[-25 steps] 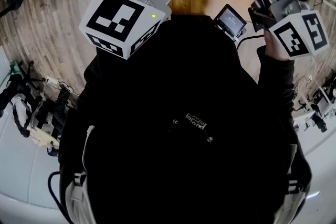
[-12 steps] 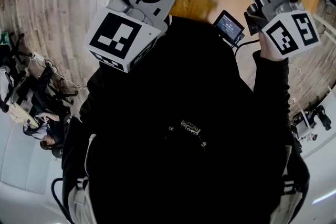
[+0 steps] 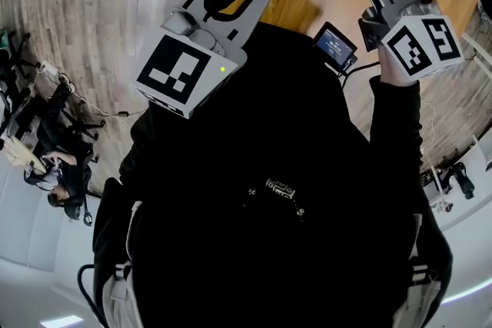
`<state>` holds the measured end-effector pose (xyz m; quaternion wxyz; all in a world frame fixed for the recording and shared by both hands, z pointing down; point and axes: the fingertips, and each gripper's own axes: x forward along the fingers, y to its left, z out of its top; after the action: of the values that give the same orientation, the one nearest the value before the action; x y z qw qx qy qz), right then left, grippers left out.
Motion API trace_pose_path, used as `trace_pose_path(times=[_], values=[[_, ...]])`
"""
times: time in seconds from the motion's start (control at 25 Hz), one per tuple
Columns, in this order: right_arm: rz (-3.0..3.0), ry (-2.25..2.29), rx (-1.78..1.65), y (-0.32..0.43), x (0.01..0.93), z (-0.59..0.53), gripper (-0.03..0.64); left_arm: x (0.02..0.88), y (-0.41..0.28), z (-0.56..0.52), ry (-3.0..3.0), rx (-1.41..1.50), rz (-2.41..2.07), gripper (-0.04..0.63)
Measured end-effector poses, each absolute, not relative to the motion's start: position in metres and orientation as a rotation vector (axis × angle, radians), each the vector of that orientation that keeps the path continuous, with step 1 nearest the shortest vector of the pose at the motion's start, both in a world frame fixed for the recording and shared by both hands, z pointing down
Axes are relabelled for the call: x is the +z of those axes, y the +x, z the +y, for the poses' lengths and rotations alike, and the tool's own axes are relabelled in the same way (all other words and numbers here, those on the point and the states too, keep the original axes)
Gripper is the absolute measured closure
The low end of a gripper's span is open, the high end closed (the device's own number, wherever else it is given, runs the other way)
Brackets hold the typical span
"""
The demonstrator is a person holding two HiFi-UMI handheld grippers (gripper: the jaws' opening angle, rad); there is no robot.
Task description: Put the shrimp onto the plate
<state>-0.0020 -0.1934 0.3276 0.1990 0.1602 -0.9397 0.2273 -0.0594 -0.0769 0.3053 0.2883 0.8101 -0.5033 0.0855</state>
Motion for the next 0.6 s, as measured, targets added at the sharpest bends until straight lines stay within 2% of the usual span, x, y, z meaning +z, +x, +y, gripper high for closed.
trace_pose_path(times=[0.6], values=[[-2.483,0.421,0.658,0.009,0.402,-0.197,0.541,0.313,-0.056,-0.055,2.087,0.174,-1.390,0.598]])
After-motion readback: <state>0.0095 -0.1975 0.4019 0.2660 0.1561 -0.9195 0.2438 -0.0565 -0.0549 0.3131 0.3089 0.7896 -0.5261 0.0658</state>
